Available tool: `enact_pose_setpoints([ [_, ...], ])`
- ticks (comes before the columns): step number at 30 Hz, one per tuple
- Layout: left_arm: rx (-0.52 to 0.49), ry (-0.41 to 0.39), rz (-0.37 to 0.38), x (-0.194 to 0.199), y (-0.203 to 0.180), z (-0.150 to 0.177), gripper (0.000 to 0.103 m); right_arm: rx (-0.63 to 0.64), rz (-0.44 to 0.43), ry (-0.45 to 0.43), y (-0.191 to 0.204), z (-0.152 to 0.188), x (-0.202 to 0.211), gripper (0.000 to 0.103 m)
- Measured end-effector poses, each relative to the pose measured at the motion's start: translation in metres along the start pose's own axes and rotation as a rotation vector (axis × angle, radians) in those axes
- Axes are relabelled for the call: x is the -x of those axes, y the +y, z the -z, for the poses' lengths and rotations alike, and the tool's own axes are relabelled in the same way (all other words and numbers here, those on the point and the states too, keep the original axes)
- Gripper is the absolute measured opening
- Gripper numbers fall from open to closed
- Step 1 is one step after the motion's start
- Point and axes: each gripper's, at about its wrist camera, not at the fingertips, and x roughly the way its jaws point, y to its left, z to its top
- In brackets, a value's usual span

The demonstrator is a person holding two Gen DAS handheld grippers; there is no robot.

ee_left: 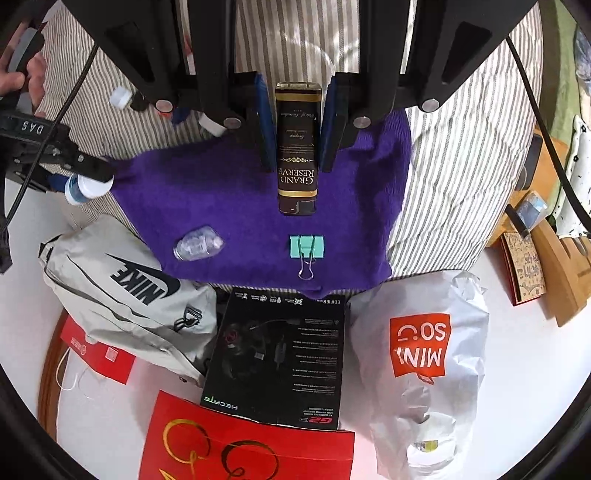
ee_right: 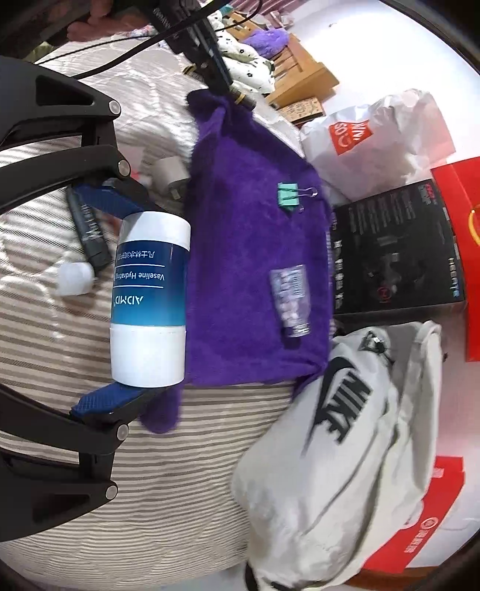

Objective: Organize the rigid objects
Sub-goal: 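Carry the Grand Reserve bottle with the left gripper while the right gripper carries the Vaseline tube onto the towel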

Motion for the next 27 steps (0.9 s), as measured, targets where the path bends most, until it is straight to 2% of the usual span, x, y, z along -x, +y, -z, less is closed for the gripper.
enact_pose_setpoints([
  [4,0.003,0.006,-0.008,-0.012,0.005,-0.01,0.023,0.013,0.002,-0.005,0.002,-0.021,-0.007,0.077],
  [11,0.018,0.034,-0.015,-0.039,0.02,-0.022,0.023,0.022,0.028,0.032,-0.003,-0.048,-0.044,0.077],
  [20,0.039,0.079,-0.021,-0.08,0.031,-0.041,0.023,0.049,0.039,0.114,-0.014,-0.063,-0.101,0.077],
  [27,0.053,0.112,-0.042,-0.11,0.035,-0.053,0.023,0.097,0.053,0.131,-0.008,-0.074,-0.125,0.077],
])
